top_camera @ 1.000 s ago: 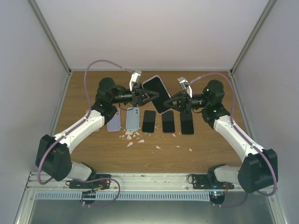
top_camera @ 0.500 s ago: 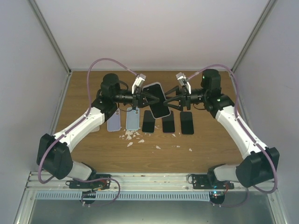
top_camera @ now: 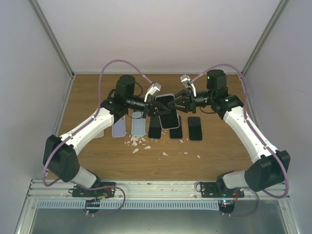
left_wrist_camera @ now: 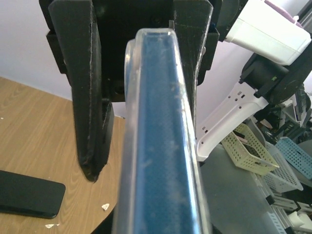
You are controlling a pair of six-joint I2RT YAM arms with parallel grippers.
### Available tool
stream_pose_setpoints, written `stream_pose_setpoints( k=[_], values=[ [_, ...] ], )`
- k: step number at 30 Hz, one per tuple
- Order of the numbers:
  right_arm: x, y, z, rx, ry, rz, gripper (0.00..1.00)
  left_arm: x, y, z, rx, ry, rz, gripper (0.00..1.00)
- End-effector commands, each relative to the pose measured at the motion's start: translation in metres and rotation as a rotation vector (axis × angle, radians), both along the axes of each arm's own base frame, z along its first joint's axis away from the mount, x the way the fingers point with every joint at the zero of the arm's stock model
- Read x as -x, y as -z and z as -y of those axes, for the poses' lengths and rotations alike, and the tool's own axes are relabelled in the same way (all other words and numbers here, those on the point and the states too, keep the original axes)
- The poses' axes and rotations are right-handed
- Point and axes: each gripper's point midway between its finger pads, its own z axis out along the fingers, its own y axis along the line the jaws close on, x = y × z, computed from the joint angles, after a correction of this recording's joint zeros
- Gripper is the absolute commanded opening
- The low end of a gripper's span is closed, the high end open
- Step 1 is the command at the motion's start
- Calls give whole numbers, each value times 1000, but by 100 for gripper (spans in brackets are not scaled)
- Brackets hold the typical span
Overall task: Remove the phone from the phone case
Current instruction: Adjust the phone, then remove the phone case from the phone.
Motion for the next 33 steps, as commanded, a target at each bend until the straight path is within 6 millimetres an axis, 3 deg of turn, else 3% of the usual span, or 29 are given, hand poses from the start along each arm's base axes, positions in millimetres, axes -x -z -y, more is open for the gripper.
stream_pose_setpoints(
  k=[1,6,9,13,15,21,33],
  values=[
    [-10,2,-3,20,46,17,26,4,-17,9,21,31,91,0],
    [-15,6,-3,35,71,24,2,-5,-9,14,-10,-5,71,0],
    [-18,3,-1,38,89,38,0,-9,-5,11,-23,-30,69,18],
    [-25,-5,7,2,94,0,0,-10,2,1,-23,-45,66,52],
    [-28,-10,12,-27,99,-17,0,-9,7,-4,-24,-45,53,59],
    [-36,-27,28,-108,113,-78,1,0,9,-13,-5,-50,68,59],
    [-35,-43,39,-186,127,-175,1,-1,12,-14,18,-72,34,41]
  ],
)
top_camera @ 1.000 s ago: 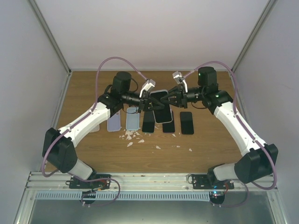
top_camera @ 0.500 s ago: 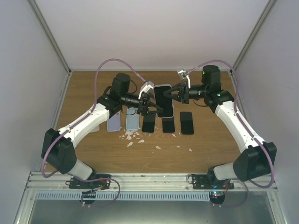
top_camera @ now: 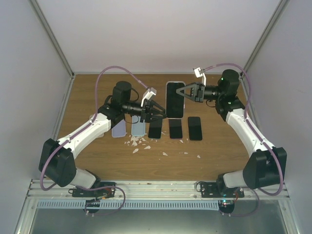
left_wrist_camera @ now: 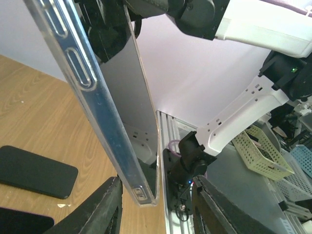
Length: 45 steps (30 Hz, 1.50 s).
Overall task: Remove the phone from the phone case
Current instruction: Remove the phone case from the phone.
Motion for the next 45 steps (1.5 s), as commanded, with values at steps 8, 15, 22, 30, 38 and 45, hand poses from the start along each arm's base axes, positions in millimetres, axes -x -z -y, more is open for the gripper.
stream_pose_setpoints(
  k=[8,15,22,30,38,45],
  values=[
    [11,-30,11,-56,21,35,1,3,-12,-2,48,10,40,33],
    [11,-30,13,-72,18,18,1,-2,-10,-1,45,-13,31,30],
    [13,-31,12,-73,17,23,1,-3,-11,4,46,-7,17,31],
    [19,-32,10,-71,4,40,1,-19,0,7,18,-76,-50,26],
    [31,-36,7,-97,-40,33,0,-53,31,-6,-51,-231,-125,12],
    [42,-35,2,-123,-89,-1,0,-64,38,-5,-64,-260,-140,10]
  ],
)
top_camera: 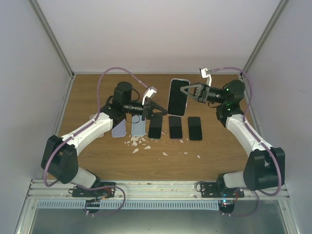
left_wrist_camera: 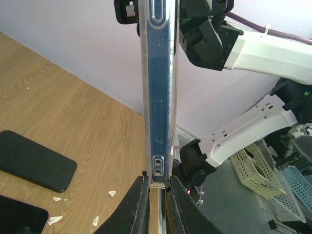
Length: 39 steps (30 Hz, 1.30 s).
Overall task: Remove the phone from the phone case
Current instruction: Remove the phone case from the phone.
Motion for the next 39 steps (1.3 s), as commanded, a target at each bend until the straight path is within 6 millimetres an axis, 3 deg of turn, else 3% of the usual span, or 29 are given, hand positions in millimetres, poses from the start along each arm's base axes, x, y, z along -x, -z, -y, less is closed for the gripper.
stream_pose_setpoints(
  k=[1,17,21,24,30,34,39],
  values=[
    [44,-26,-11,-20,-165,21,0,-45,25,-5,-67,-184,-22,10],
    [54,-25,-12,-72,-197,-67,1,-64,47,-9,-121,-262,-57,8],
    [53,-18,-14,-67,-194,-82,0,-59,34,-5,-79,-222,-45,11],
    [47,-12,-15,-52,-182,-88,0,-47,13,-2,-9,-147,-34,19],
    [36,-17,-7,-53,-139,-67,0,3,-32,-17,135,-7,109,55],
    [28,-18,-1,-65,-104,-67,0,27,-39,-23,154,34,151,67],
    [27,-20,0,-73,-98,-64,1,38,-42,-13,148,53,156,73]
  ],
)
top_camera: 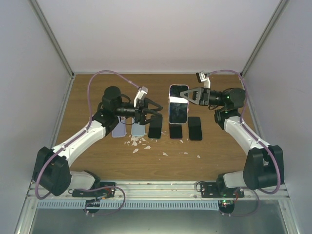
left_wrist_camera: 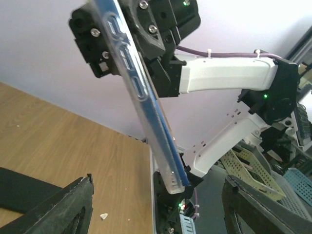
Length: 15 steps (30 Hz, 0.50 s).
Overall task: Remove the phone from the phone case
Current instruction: Remove the phone case from the phone.
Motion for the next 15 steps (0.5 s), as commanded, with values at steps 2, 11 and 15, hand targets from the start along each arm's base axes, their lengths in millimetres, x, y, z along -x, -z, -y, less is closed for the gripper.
stream_pose_setpoints(
  k=[2,11,15],
  values=[
    [1,-20,2,-34,30,70,1,15,-5,15,10,51,56,73],
    [9,-22,2,-39,18,85,1,1,5,30,-33,11,25,63],
    [13,-21,2,-40,8,85,1,-11,13,31,-60,-42,1,57]
  ],
)
